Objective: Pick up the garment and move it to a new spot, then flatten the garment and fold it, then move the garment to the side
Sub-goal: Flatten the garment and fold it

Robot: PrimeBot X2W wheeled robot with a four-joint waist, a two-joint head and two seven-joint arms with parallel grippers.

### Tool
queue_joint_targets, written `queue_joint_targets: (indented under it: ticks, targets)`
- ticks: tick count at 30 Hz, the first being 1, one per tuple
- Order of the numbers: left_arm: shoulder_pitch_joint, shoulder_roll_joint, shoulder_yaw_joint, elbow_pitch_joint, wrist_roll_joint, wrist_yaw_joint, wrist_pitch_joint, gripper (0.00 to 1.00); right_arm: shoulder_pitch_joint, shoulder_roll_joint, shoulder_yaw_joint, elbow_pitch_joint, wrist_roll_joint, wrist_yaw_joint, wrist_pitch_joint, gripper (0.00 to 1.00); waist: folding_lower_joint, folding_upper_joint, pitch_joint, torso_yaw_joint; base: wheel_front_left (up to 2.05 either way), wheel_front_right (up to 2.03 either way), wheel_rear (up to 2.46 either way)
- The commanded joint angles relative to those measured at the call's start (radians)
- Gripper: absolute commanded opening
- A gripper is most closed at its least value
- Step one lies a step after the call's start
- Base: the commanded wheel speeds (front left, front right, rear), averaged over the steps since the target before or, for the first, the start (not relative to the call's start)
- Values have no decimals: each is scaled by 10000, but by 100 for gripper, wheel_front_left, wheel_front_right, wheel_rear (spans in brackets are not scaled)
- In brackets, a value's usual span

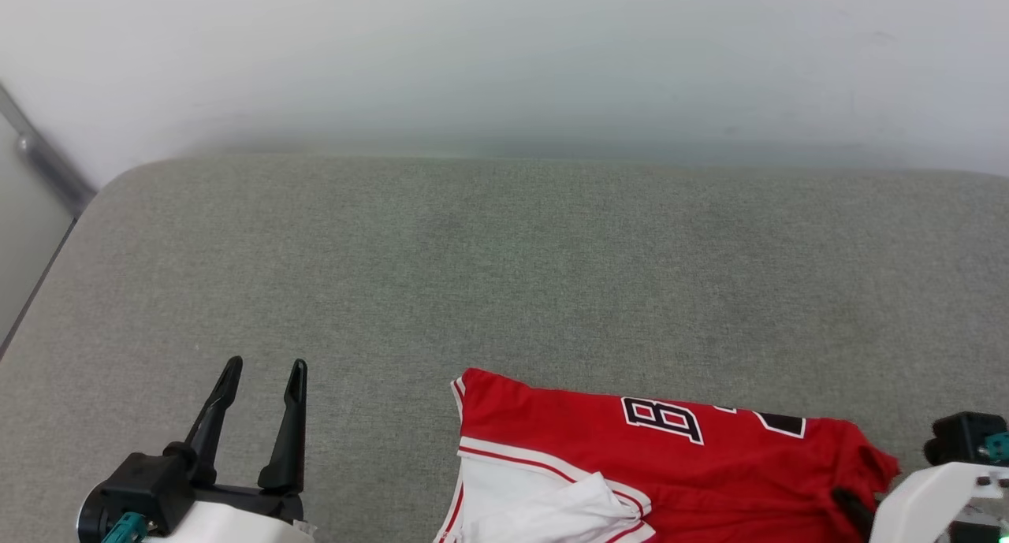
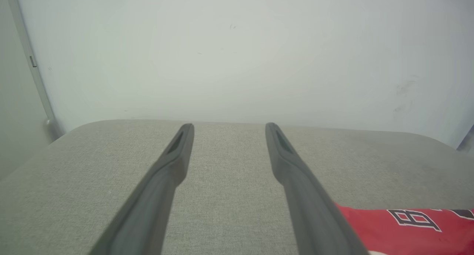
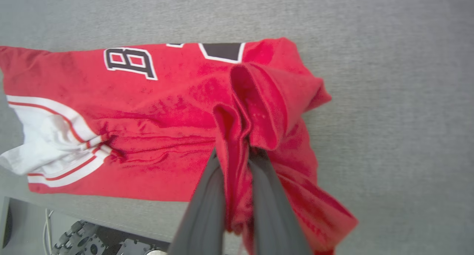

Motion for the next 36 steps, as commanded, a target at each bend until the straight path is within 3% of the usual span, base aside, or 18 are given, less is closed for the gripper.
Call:
queue_joint_targets:
  ticks: [1,9,13,20,34,35,36]
  targets:
    - [128,-49,-14,3,-36,-11,-42,100,130,202,133,-189,142,-3,128,0,0,0,-60,54,0,0,0]
    - [249,-88,-26,32,-75,-11,-33,100,179,1033,1189,-1577,1195,-3,1171,0,0,0,-205,264,0,0,0]
    - [218,-28,-42,42,-71,-11,-33,100,-26,1067,1822,-1223,2798,-3,719,0,0,0,-243,401,0,0,0]
    - [116,62,-121,28,-109,-11,-33,100,-771,1060,3242,230,4450,-3,-622,0,0,0,-170,727,0,0,0]
    - [-111,55,-299,156,-161,-11,-33,100,-3233,1058,5377,4287,5962,-2,-3087,0,0,0,111,1467,0,0,0]
    - [-117,56,-308,161,-165,-11,-33,100,-3419,1053,5542,4509,6052,-2,-3290,36,0,0,116,1496,0,0,0]
    - [-120,56,-314,170,-165,-13,-33,100,-3569,1061,5766,4712,6211,-2,-3429,87,0,0,115,1521,0,0,0]
